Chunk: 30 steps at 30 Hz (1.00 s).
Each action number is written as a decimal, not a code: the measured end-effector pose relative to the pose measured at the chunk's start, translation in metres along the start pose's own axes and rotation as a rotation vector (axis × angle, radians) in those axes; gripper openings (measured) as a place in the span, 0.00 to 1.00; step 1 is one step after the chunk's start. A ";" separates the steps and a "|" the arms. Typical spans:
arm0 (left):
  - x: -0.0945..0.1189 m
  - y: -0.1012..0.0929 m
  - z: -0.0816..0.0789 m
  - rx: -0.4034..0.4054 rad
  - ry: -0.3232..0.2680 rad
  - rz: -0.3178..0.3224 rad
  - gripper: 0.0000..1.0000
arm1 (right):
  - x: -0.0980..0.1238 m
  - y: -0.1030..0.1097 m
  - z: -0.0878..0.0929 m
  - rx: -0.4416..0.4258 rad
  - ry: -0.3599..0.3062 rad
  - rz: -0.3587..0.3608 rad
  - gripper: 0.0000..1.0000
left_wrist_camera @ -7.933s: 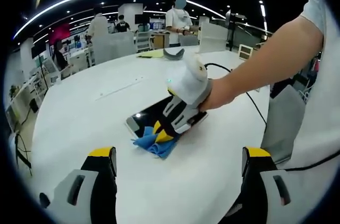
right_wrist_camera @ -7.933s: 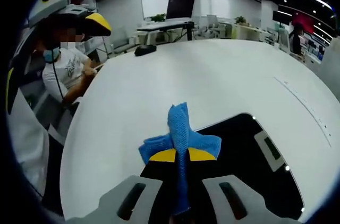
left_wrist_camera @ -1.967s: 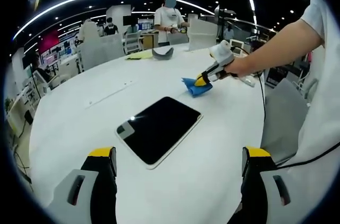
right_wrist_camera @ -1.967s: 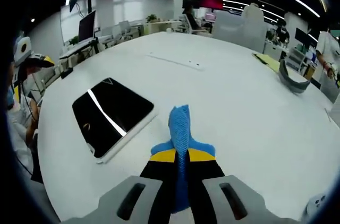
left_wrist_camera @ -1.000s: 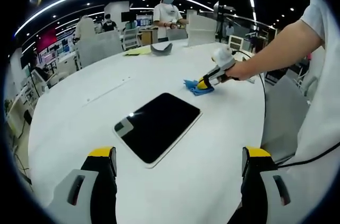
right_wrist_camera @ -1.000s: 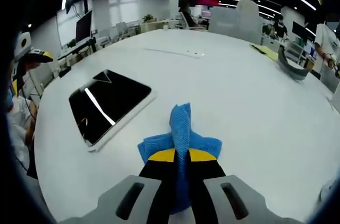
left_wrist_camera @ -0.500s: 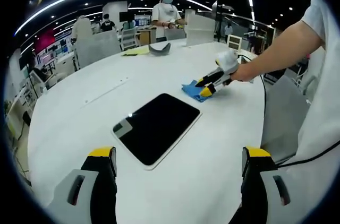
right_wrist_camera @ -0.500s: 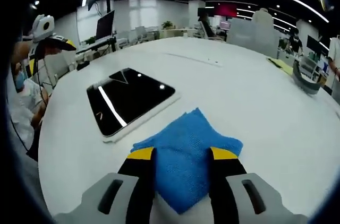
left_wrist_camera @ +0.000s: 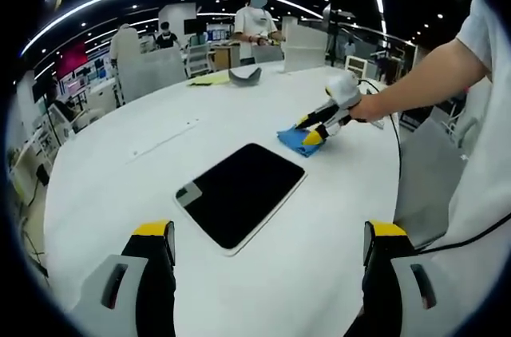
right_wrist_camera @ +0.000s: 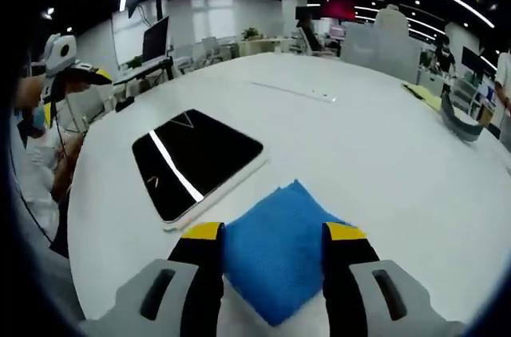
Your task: Wipe the mirror surface with the cleaning cloth until all visible marks leave the cleaned area.
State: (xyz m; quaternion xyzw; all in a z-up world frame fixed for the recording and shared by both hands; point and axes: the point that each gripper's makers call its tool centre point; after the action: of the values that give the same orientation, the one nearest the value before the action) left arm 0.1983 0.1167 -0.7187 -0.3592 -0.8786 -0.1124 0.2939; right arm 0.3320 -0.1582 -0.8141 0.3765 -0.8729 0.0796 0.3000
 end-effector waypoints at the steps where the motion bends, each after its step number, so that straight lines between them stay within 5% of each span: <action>1: 0.003 0.000 -0.003 0.013 -0.014 -0.006 0.99 | 0.007 0.002 -0.007 -0.004 -0.002 0.003 0.50; 8: 0.024 0.017 -0.013 0.006 -0.044 -0.060 0.99 | 0.052 0.036 -0.042 0.021 -0.049 0.004 0.58; 13: 0.034 0.017 -0.005 0.000 -0.014 -0.074 0.99 | 0.078 0.068 -0.046 0.028 -0.053 0.030 0.74; 19: 0.044 0.014 -0.005 0.073 -0.066 -0.077 0.99 | 0.100 0.103 -0.038 -0.048 -0.129 0.051 0.80; 24: 0.042 0.012 0.002 0.112 -0.076 -0.088 0.99 | 0.110 0.112 -0.024 -0.084 -0.140 0.050 0.76; 30: 0.045 0.013 0.000 0.115 -0.087 -0.117 0.98 | 0.119 0.099 -0.023 -0.078 -0.163 0.071 0.87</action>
State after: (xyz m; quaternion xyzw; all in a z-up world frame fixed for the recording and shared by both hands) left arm 0.1813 0.1515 -0.6922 -0.2944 -0.9150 -0.0630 0.2686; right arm 0.2095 -0.1527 -0.7173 0.3384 -0.9096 0.0251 0.2396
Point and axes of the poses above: the point that each gripper's makers call its tool centre point, and the gripper's own axes: x roughly backward along the fingers, y roughly to its left, z roughly out of its underside, and after that the axes turned 4 degrees about -z, right-handed
